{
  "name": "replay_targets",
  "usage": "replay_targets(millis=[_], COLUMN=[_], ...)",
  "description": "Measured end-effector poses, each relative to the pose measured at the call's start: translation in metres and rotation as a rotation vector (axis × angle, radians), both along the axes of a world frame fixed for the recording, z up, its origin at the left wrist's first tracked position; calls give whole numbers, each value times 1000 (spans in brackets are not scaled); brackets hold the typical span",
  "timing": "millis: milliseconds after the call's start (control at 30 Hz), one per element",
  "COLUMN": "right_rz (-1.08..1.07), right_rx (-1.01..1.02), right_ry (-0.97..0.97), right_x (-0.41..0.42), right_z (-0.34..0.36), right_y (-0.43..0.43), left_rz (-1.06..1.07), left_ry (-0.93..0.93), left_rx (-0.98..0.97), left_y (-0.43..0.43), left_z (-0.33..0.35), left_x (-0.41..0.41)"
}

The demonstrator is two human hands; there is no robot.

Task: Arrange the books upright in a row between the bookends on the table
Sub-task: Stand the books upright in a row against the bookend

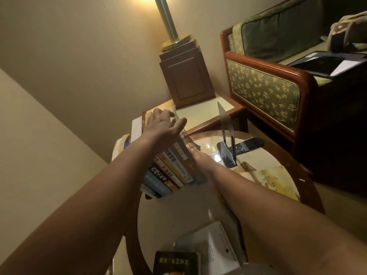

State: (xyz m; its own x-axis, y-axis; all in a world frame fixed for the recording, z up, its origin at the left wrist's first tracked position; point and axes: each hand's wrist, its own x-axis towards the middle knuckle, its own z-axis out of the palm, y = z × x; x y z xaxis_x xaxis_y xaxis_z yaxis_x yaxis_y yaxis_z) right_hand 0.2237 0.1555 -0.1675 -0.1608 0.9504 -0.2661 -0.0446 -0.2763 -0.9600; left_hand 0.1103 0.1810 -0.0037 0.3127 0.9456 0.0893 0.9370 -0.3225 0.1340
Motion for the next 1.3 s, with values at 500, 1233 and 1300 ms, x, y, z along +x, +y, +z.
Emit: replay_targets(millis=[500, 1233, 1300], right_rz=[8, 246, 331], right_rx=[-32, 137, 84], right_ry=[27, -1290, -1335], right_x=[-3, 105, 114], right_z=[4, 17, 27], right_y=[6, -193, -195], left_rz=[21, 83, 84], left_ry=[180, 144, 150], left_rx=[-57, -46, -40], left_y=[3, -13, -12], left_z=[-14, -7, -8], left_x=[1, 3, 3])
